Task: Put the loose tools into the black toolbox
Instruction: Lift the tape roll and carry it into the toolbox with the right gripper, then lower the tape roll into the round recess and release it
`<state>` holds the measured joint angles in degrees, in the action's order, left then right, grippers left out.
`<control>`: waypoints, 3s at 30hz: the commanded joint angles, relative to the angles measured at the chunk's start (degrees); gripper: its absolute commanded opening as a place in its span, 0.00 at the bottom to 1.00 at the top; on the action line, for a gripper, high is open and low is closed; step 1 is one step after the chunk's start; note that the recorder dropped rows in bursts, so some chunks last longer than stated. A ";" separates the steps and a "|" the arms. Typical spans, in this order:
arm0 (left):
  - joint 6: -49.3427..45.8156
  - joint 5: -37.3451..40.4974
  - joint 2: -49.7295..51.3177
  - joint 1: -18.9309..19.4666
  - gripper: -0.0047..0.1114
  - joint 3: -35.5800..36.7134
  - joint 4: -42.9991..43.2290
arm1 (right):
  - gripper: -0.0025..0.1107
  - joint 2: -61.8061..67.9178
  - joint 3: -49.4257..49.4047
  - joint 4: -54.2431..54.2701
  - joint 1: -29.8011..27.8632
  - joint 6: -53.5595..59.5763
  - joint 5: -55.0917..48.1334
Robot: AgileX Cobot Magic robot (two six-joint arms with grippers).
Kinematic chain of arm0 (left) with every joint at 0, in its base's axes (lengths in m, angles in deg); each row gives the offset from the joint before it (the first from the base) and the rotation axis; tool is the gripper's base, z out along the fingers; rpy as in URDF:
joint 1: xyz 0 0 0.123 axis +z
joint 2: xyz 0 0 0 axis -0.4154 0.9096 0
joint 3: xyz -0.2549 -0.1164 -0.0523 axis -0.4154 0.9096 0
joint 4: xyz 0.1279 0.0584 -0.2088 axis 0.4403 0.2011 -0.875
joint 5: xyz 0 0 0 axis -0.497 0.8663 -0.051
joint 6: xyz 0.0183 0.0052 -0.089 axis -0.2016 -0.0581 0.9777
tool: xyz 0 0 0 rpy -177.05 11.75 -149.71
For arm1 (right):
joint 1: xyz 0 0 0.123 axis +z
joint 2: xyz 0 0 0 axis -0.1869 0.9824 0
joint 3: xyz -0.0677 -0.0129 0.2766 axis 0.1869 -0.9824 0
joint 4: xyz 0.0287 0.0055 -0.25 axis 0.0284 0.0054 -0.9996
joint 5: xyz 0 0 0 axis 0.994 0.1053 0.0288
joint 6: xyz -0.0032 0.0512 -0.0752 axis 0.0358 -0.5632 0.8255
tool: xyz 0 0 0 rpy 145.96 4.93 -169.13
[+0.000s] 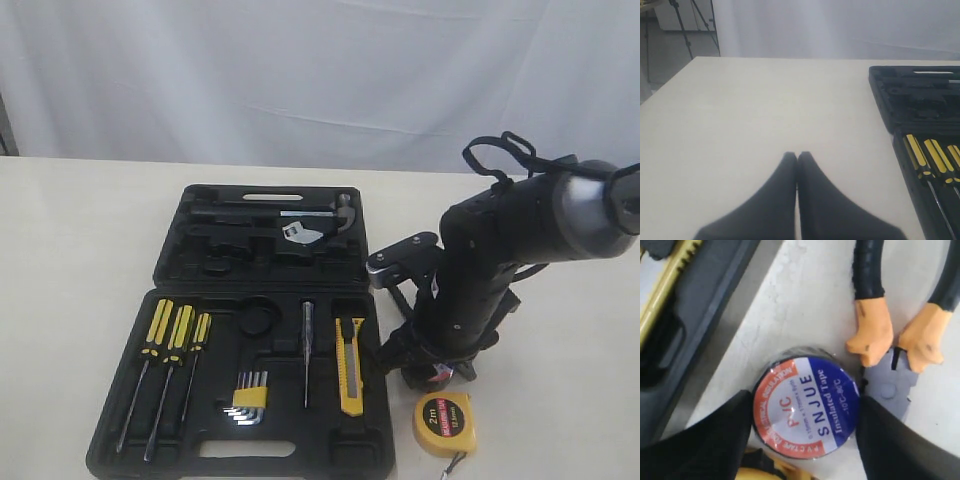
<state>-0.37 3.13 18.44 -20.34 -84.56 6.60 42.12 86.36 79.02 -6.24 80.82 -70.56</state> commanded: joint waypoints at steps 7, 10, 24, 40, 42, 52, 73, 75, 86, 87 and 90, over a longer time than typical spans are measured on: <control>0.11 -0.57 -0.07 -0.27 0.04 0.15 -0.55 | 0.13 -0.37 3.56 -0.34 -0.38 -3.27 -4.04; 0.11 -0.57 -0.07 -0.27 0.04 0.15 -0.55 | 0.13 -1.57 6.44 0.87 -0.38 -3.27 -8.23; 0.11 -0.57 -0.07 -0.27 0.04 0.15 -0.55 | 0.13 1.37 29.95 6.26 15.16 -2.85 -17.54; 0.11 -0.57 -0.07 -0.27 0.04 0.15 -0.55 | 0.13 19.70 43.24 4.50 16.57 -3.26 -11.30; 0.11 -0.57 -0.07 -0.27 0.04 0.15 -0.55 | 0.13 19.70 43.22 4.40 16.57 -3.26 -11.30; 0.11 -0.57 -0.07 -0.27 0.04 0.15 -0.55 | 0.13 20.68 43.22 4.01 16.10 -3.40 -14.07; 0.11 -0.57 -0.07 -0.27 0.04 0.15 -0.55 | 0.59 23.19 43.22 0.95 16.10 -3.89 -16.61; 0.11 -0.57 -0.07 -0.27 0.04 0.15 -0.55 | 0.59 23.08 43.22 0.95 16.10 -3.89 -16.61; 0.11 -0.57 -0.07 -0.27 0.04 0.15 -0.55 | 0.49 19.18 43.26 1.42 16.25 -5.85 -16.61; 0.11 -0.57 -0.07 -0.27 0.04 0.15 -0.55 | 0.42 18.69 43.26 1.42 16.25 -5.85 -16.71; 0.11 -0.57 -0.07 -0.27 0.04 0.15 -0.55 | 0.17 17.68 43.26 1.42 16.25 -5.85 -17.20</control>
<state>-0.37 3.13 18.44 -20.34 -84.56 6.60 61.28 129.85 80.93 10.18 75.17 -87.01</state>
